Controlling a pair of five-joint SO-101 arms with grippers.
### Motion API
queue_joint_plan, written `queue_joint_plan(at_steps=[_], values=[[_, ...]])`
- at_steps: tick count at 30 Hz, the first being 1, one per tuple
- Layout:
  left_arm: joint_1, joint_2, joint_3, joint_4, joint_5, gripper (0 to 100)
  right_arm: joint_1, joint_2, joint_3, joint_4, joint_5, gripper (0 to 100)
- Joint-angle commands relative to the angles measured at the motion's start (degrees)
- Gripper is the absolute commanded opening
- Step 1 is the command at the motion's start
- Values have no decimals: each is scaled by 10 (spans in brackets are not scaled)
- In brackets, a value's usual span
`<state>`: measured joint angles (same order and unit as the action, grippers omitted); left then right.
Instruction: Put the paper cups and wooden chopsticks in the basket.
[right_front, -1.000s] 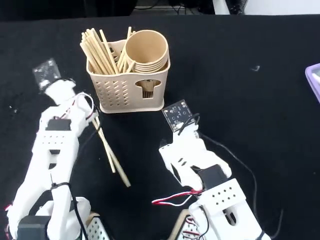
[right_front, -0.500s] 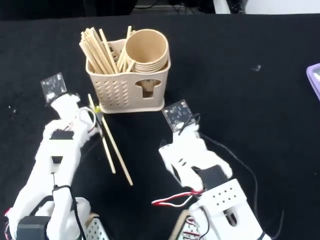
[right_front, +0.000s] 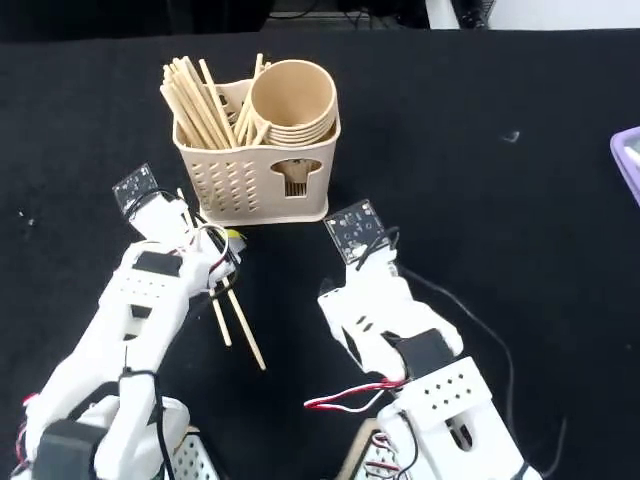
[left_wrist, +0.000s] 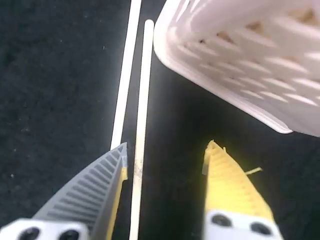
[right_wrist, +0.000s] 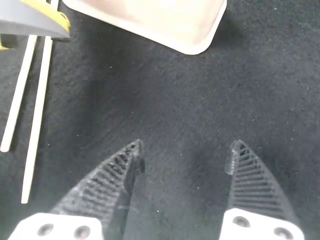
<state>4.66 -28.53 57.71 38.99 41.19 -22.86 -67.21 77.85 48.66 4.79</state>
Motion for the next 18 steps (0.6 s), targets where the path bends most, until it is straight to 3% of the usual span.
queue_joint_plan(at_steps=[1,14,18], values=[[-9,71,-29,-20,5,246,13,-15,-1,-11,0,272],[-34,272,-189,106,4,241,13,-15,-1,-11,0,272],[-39,273,-188,105,3,108,13,-15,-1,-11,0,272]])
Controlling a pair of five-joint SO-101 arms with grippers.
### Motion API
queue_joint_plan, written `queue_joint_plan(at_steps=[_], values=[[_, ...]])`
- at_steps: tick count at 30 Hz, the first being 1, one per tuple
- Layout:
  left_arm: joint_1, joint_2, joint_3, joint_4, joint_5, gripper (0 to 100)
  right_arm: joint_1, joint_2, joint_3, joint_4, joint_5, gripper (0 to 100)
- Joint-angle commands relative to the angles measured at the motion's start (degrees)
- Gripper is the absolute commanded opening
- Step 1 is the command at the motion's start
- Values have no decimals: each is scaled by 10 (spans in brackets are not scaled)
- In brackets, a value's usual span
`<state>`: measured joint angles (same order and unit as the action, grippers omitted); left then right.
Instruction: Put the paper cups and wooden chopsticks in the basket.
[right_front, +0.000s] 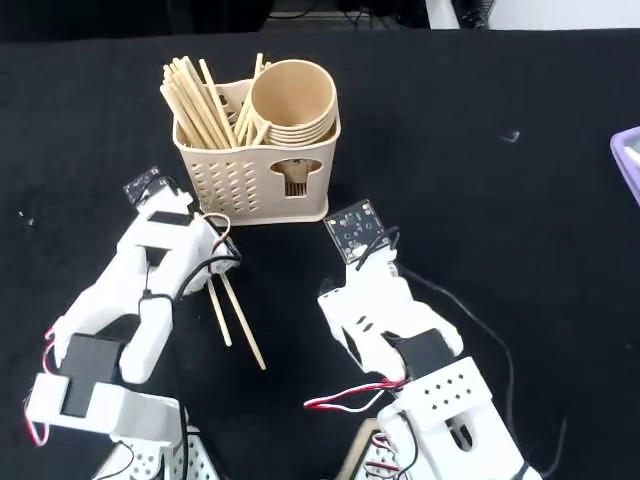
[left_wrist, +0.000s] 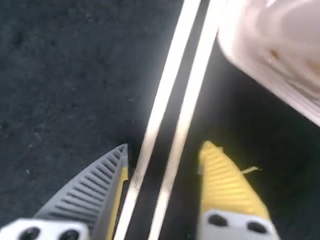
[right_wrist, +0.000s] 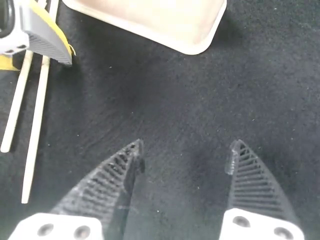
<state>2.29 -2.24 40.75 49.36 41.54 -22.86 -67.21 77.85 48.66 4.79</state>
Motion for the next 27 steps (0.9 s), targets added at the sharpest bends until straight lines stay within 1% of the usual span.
queue_joint_plan(at_steps=[1,2,4,6,11,14,17,20,24,27], values=[[-16,11,-20,0,-3,48,14,-15,-1,-11,0,272],[-16,12,-21,1,-12,17,14,-15,-1,-11,0,272],[-13,11,-12,4,-19,55,14,-15,-1,-11,0,272],[-16,11,-4,1,-11,27,14,-15,-1,-11,0,272],[-22,11,4,5,-11,30,14,-15,-1,-11,0,272],[-54,10,-1,5,-12,30,14,-15,-1,-11,0,272],[-102,-8,-8,5,-18,30,14,-15,-1,-11,0,272],[-138,-62,-6,13,-54,30,14,-15,-1,-11,0,272],[-165,-171,-19,70,-99,30,14,-15,-1,-11,0,272],[-188,-266,-29,83,-121,30,14,-15,-1,-11,0,272]])
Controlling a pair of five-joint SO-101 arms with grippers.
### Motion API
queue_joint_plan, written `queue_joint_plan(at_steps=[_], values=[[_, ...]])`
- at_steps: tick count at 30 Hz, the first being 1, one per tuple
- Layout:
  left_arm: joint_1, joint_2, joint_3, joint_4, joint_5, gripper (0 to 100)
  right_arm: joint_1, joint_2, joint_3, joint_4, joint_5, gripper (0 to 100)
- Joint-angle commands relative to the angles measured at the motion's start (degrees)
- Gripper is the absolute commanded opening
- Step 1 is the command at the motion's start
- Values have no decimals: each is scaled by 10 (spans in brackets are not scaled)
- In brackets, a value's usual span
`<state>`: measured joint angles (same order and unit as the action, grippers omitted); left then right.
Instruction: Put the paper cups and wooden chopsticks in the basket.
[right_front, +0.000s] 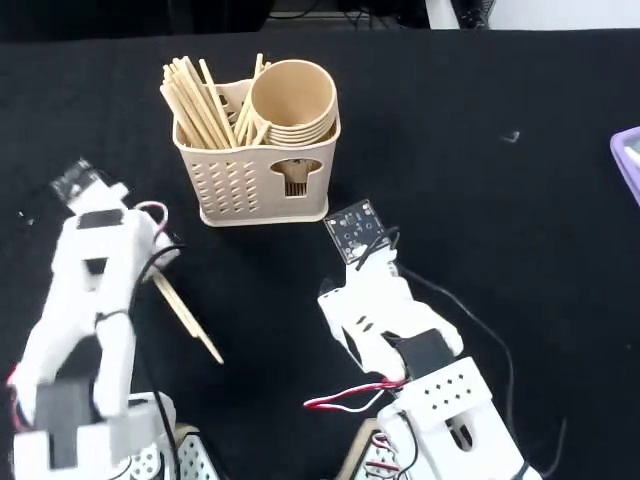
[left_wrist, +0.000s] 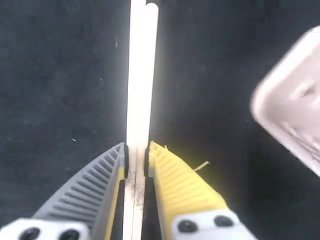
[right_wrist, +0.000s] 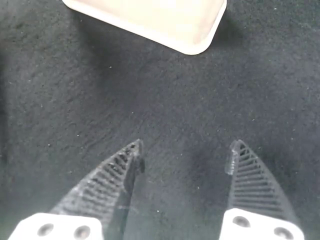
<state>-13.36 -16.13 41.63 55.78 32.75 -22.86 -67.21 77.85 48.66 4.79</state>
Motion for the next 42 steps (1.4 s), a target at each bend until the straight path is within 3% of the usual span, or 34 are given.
queue_joint_plan(at_steps=[1,9,15,26,33,42], values=[[-36,-160,-40,18,-39,30,14,-15,-1,-11,0,272],[-38,-410,-122,6,-55,30,14,-15,-1,-11,0,272],[-37,-476,-152,-184,-55,30,14,-15,-1,-11,0,272],[62,-390,-208,-336,-56,30,13,-14,14,-32,0,272],[132,-186,-323,-339,-155,30,13,-14,14,-32,0,272],[136,-75,-356,-335,-173,30,13,-14,10,-29,0,272]])
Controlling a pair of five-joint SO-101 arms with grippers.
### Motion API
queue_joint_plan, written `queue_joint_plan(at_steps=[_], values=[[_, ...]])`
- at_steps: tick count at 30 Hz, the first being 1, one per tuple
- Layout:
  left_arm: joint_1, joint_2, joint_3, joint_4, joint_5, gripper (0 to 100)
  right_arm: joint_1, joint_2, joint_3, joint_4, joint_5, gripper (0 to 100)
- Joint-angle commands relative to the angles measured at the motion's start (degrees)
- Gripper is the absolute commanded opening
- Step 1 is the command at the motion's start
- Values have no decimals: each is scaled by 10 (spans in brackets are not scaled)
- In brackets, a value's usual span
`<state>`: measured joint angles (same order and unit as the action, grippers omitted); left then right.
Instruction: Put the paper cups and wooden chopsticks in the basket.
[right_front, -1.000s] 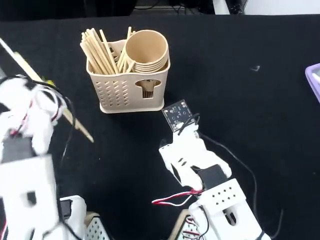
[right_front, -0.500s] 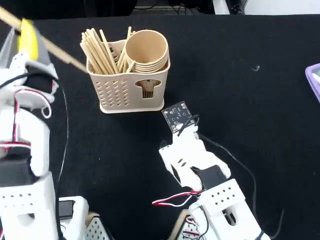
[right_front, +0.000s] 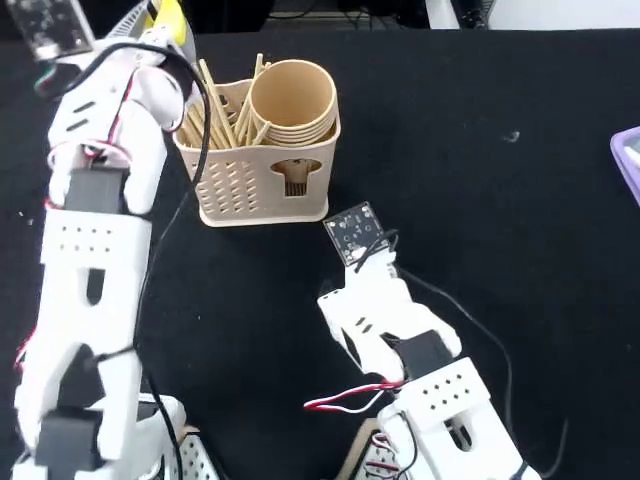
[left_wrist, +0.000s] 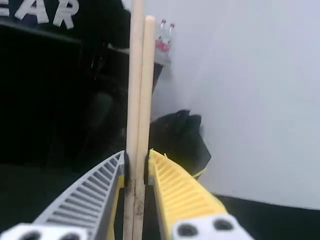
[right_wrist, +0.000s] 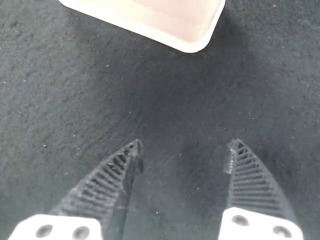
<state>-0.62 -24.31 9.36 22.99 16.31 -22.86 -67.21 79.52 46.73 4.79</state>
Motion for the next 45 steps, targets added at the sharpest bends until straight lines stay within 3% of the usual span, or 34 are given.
queue_joint_plan(at_steps=[1,5,10,18,22,27,28,33,36,39,45], values=[[8,6,-32,4,-9,30,13,-14,-7,-10,0,272],[9,-4,-53,81,-10,45,13,-14,-7,-10,0,272],[7,-13,-116,217,-10,184,13,-14,-7,-9,0,272],[-7,-38,-280,436,-11,123,14,-14,-7,-9,0,272],[-30,-85,-295,562,-11,47,14,-14,-6,-9,0,267],[-86,-156,-197,693,-25,29,16,-15,-7,-11,-1,74],[-100,-176,-167,706,-25,30,20,-15,-7,-12,-1,15],[-151,-322,14,702,-33,30,88,-64,-19,4,-5,11],[-153,-440,135,661,-85,30,120,-129,-41,53,-5,11],[-155,-566,250,627,-132,30,120,-209,-59,93,-5,11],[-151,-750,387,619,-139,30,123,-390,-66,184,-1,11]])
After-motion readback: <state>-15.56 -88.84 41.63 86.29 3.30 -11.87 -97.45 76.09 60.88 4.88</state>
